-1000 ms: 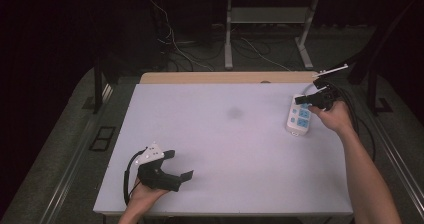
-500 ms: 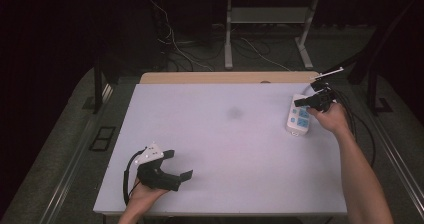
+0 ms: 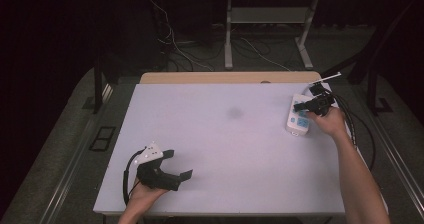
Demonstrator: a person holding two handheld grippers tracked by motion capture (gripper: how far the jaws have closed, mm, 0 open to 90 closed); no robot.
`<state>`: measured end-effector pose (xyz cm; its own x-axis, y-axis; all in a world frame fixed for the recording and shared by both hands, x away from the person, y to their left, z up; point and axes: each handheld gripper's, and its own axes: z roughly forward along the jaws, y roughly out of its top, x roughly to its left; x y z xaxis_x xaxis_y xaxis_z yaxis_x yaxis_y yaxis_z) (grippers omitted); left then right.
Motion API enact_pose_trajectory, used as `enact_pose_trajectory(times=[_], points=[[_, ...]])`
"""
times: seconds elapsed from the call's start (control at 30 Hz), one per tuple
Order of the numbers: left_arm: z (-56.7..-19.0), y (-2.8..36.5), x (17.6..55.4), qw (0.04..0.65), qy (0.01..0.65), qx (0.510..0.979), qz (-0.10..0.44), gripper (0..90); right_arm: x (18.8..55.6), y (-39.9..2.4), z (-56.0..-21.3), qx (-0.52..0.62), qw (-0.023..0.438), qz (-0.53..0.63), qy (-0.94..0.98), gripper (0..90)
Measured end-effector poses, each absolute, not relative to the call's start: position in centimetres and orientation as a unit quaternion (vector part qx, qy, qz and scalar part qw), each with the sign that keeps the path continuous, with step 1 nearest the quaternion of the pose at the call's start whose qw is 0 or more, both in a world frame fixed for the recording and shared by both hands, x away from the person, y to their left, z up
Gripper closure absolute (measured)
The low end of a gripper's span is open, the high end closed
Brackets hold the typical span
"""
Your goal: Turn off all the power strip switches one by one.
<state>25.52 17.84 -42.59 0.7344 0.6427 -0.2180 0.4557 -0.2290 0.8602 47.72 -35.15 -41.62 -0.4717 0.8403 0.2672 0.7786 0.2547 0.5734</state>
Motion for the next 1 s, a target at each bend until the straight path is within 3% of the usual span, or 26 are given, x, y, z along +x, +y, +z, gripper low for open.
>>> enact_pose_trajectory(times=[1.0], points=[[-42.5, 17.69, 25.21, 0.509, 0.346, 0.782, 0.094, 0.0, 47.35, -35.0, -42.15, 0.52, 0.058, 0.344, 0.78, 90.0]])
